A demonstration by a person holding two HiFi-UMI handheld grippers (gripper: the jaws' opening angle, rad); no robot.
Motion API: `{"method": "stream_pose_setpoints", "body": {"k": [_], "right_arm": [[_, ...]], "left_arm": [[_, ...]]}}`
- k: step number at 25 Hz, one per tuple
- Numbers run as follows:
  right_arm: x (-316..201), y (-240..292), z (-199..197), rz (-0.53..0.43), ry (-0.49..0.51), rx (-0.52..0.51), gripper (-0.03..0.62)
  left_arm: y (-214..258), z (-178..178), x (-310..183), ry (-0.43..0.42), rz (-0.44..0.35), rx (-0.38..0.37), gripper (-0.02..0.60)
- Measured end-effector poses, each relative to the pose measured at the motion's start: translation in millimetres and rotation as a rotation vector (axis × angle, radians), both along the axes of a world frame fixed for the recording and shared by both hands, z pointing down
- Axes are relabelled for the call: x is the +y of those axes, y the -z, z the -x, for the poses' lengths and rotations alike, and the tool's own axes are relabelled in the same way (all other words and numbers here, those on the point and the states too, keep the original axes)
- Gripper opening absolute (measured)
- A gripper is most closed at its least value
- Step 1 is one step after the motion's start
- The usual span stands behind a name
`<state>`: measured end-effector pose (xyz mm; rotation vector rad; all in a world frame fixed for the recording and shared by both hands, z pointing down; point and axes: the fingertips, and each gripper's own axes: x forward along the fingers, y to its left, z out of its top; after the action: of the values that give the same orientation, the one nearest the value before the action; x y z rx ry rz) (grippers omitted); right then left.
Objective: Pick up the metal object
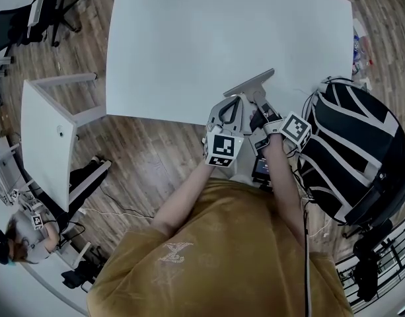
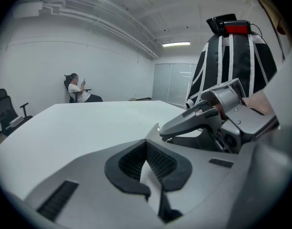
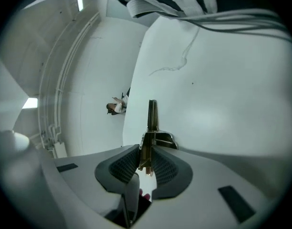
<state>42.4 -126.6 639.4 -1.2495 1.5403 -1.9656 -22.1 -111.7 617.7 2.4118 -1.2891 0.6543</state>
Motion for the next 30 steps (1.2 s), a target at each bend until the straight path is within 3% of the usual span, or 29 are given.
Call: {"method": "stream_pose_setpoints", "body": {"k": [4, 16, 24, 30], "right_arm": [[-6, 6, 5, -0.026, 0.007, -0.046, 0.020], [3, 16, 9, -0.055, 0.038, -0.008, 0.009], [8, 43, 9, -0.153, 0.135, 0.173, 0.009], [12, 84, 9, -0.310, 0.229, 0.356, 0.009]], "left_arm": [[0, 5, -1, 0.004, 0.002, -0.001, 0.006], [10, 13, -3, 0.028, -0.014, 0.009, 0.006], [38, 16, -2, 0.045, -0.065, 0.020, 0.006], [74, 24, -2, 0.090, -0.125, 0.044, 0.006]]}}
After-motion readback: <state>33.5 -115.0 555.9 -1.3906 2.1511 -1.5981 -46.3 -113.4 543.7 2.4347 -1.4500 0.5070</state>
